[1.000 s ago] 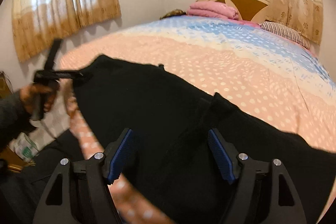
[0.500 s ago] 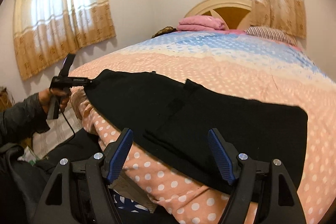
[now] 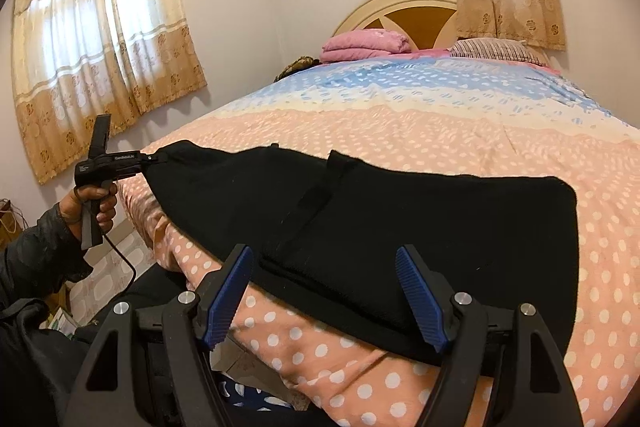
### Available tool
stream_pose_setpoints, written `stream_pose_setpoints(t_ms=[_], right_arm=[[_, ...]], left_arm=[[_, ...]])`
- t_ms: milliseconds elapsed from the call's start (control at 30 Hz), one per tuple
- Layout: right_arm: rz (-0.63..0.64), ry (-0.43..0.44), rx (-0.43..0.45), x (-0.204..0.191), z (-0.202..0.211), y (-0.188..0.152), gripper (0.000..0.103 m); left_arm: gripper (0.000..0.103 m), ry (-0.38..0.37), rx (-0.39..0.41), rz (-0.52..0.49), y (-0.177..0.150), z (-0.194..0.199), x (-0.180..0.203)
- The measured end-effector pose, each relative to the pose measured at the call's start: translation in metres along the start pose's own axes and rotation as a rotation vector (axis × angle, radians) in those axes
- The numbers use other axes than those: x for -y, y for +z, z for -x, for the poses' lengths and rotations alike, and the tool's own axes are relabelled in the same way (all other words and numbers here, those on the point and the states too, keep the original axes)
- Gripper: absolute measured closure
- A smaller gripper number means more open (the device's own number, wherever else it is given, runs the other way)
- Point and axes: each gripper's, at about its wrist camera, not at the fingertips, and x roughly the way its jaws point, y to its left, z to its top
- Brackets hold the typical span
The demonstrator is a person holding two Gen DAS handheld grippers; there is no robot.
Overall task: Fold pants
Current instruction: 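Grasp the pants end with the left gripper and lift it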
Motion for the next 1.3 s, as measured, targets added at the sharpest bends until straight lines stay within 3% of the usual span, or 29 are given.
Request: stream_pose_setpoints(t_ms=[200,633,767,967,1300], right_arm=[[-0.018,-0.012,0.034,0.009,0.009,0.005,0.028],[-0.14,-0.079,0.125,0.042,0.038,0.018,0.027],[-0.231,-0.082,0.143,0.06,0.048,0.016,0.027],[-0.344,-0.155,0.178,0.087,0.066,0.008,0.027],[-0.482,-0.248,0.225,0.12,0.084,-0.006,0.027]], left_arm=[[0.078,-0.058,0.036,0.008,0.009,0.012,0.015],[0.079,-0.246,0.113,-0.105,0.027,0.043,0.089],[0.079,-0.323,0.107,-0.183,0.032,0.05,0.127],[0.08,-0.438,0.077,-0.247,0.039,0.048,0.177],[0.08,-0.572,-0.041,-0.39,0.024,0.02,0.264]])
